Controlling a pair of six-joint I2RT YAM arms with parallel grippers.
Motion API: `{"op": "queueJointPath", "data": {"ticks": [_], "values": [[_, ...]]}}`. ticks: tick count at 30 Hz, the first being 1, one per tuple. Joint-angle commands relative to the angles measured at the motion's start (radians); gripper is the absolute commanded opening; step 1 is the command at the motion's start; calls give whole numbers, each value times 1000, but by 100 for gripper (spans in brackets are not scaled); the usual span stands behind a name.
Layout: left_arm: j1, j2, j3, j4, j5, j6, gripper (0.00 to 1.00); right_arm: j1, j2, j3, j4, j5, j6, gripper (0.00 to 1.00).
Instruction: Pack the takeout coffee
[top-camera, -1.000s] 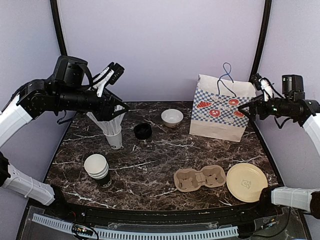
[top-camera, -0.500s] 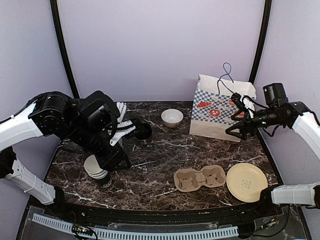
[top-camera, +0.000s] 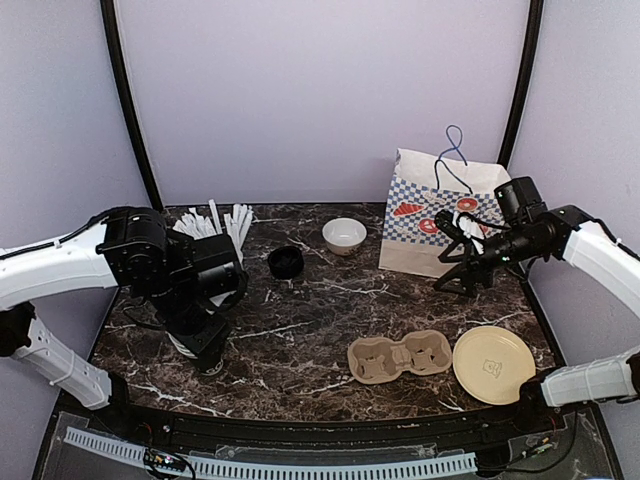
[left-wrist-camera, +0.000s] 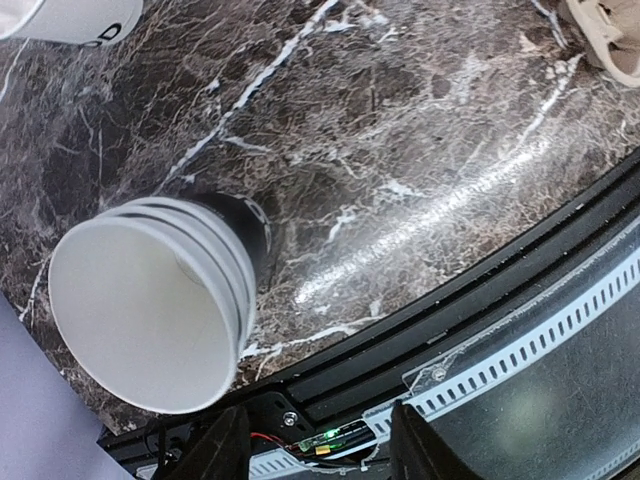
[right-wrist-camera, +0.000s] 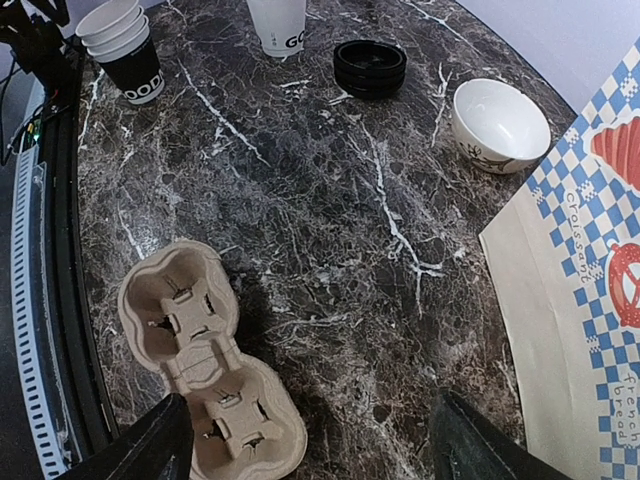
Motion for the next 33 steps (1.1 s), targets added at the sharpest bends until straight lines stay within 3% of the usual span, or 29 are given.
{"op": "queueJointPath", "data": {"ticks": [1,15,33], "values": [[75,-21,-44,25,-17,-43,48,21,0,-8,43,25,-1,82],[232,-7,-115,145,28,51,41,35,0,-31,59,56,7,82],[299,11,-142,137,42,84,6,57,-1,-52,63,89,-2,76]]}}
